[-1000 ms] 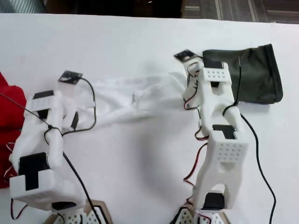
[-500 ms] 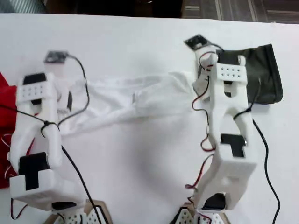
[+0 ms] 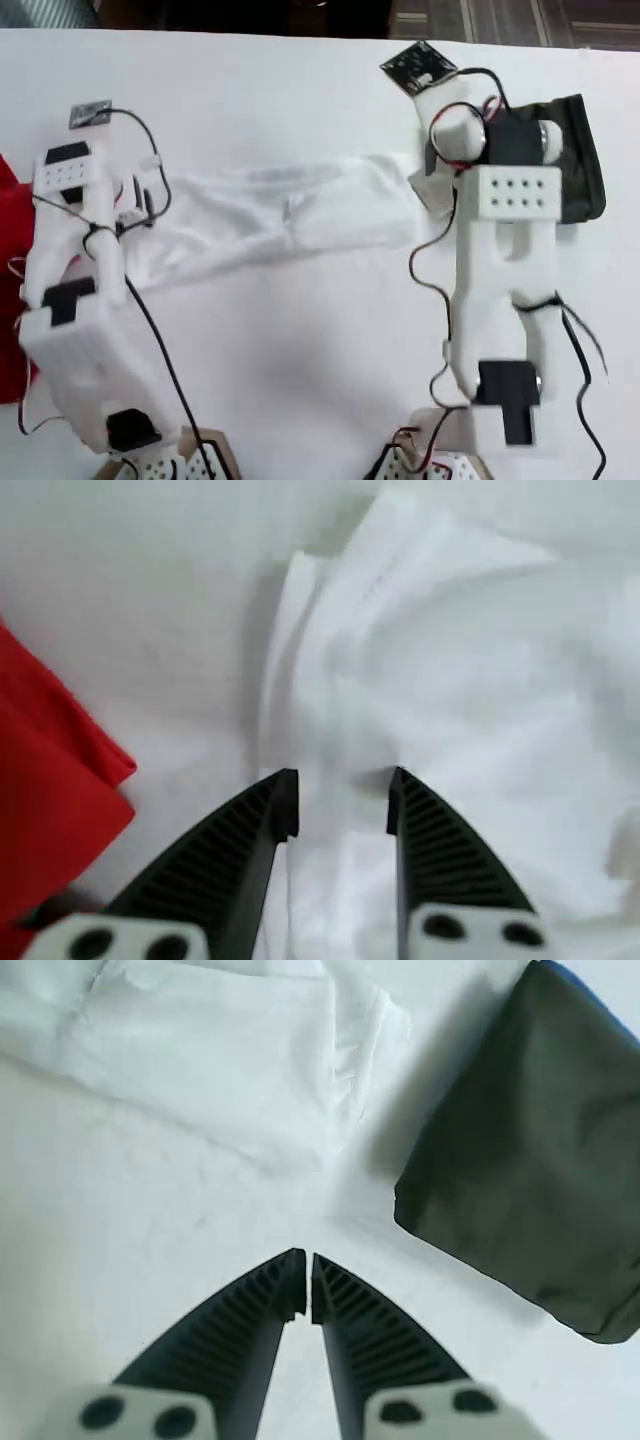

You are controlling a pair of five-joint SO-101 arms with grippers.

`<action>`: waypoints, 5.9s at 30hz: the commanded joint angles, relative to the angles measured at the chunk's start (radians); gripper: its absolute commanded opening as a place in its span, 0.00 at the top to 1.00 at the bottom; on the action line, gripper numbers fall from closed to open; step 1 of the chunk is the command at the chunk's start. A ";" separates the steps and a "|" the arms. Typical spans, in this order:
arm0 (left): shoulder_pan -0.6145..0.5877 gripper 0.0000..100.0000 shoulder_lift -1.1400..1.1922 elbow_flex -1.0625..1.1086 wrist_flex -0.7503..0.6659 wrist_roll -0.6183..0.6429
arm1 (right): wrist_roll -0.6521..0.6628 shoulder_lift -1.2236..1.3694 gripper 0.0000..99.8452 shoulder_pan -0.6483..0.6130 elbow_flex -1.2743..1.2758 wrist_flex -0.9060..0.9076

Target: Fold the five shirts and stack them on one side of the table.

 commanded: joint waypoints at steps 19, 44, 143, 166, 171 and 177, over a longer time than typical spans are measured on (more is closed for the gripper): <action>-0.043 0.81 -0.035 -0.208 0.190 -0.031 | 0.002 -0.515 0.98 -0.036 0.758 -0.259; -0.032 0.76 0.431 -0.567 0.399 -0.071 | 0.002 -0.556 0.98 -0.036 0.769 -0.251; 0.809 0.97 0.279 -0.711 0.028 -0.012 | -0.218 -0.779 0.98 0.251 1.694 -1.009; 0.683 0.98 0.365 -1.307 0.516 -0.020 | -0.218 -0.776 0.98 0.255 1.694 -1.021; 0.582 0.97 0.287 -1.280 0.565 -0.021 | -0.218 -0.776 0.98 0.252 1.694 -1.023; 0.531 0.97 0.026 -1.221 0.566 -0.163 | -0.218 -0.777 0.98 0.251 1.694 -1.023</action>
